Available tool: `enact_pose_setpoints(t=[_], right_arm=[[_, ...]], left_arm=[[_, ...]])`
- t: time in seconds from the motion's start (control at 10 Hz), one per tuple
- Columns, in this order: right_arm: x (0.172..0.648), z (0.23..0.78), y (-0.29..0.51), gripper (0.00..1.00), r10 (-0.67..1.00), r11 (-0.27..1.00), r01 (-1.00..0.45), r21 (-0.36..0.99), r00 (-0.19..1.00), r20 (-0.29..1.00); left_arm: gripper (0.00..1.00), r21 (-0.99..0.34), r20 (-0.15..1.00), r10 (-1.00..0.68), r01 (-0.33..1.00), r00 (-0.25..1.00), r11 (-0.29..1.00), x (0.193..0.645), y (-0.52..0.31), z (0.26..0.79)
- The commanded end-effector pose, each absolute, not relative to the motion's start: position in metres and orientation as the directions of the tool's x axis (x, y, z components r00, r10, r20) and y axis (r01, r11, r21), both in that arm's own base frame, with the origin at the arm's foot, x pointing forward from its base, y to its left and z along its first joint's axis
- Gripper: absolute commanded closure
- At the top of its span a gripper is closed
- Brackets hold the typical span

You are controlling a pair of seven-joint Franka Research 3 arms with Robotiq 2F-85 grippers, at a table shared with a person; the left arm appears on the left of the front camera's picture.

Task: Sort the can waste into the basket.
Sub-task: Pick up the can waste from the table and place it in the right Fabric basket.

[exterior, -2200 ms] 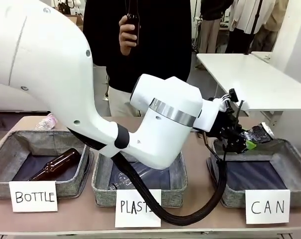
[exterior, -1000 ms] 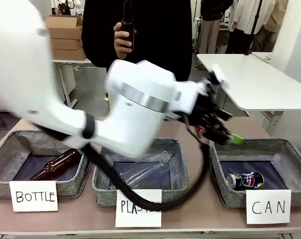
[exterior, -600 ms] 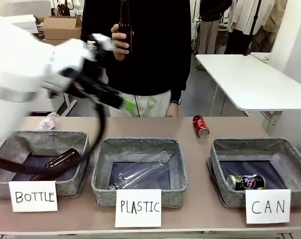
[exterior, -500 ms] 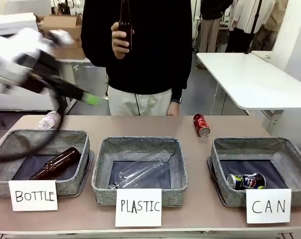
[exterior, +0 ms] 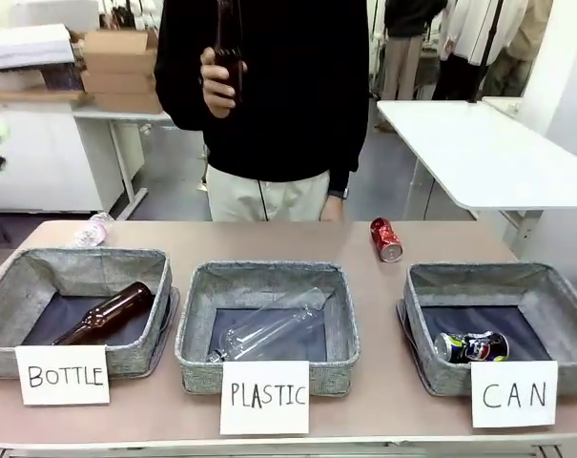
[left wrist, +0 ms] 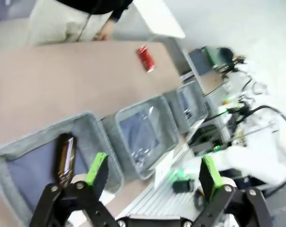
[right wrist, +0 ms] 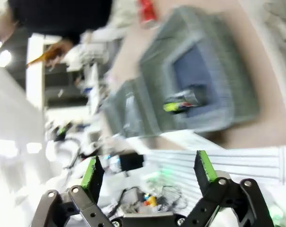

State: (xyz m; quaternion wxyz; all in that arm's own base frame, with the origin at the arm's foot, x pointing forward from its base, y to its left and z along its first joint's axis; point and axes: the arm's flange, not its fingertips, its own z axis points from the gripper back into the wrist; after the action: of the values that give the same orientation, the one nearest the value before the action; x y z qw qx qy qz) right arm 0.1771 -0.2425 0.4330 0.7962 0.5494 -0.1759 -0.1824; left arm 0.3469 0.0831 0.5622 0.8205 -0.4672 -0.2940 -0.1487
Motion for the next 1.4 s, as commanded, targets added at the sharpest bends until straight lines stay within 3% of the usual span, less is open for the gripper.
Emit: enact_pose_setpoints(t=[0.0,0.1,0.4,0.5,0.6,1.3], right_arm=[[0.218,0.448,-0.133,0.00,-0.457,0.202,0.099,0.974,0.890,0.004],[0.232,0.459,-0.088,0.00,-0.415,0.212,0.092,0.973,0.910,0.005],[0.247,0.457,0.017,0.00,-0.292,0.283,0.153,0.947,0.954,-0.067],[0.241,0.449,0.021,0.00,-0.300,0.360,0.141,0.922,0.954,-0.028],[0.300,0.510,-0.067,0.00,-0.271,0.257,0.106,0.960,0.962,-0.034],[0.300,0.510,-0.067,0.00,-0.271,0.257,0.106,0.960,0.962,-0.034]], left_arm=[[0.00,-0.705,0.662,0.078,0.583,0.746,0.404,0.347,0.069,0.524],[0.00,-0.679,0.621,0.031,0.519,0.783,0.519,0.347,0.083,0.562],[0.00,-0.679,0.621,0.031,0.519,0.783,0.519,0.347,0.083,0.562],[0.00,-0.679,0.621,0.031,0.519,0.783,0.519,0.347,0.083,0.562],[0.00,-0.679,0.621,0.031,0.519,0.783,0.519,0.347,0.083,0.562],[0.00,-0.679,0.621,0.031,0.519,0.783,0.519,0.347,0.083,0.562]])
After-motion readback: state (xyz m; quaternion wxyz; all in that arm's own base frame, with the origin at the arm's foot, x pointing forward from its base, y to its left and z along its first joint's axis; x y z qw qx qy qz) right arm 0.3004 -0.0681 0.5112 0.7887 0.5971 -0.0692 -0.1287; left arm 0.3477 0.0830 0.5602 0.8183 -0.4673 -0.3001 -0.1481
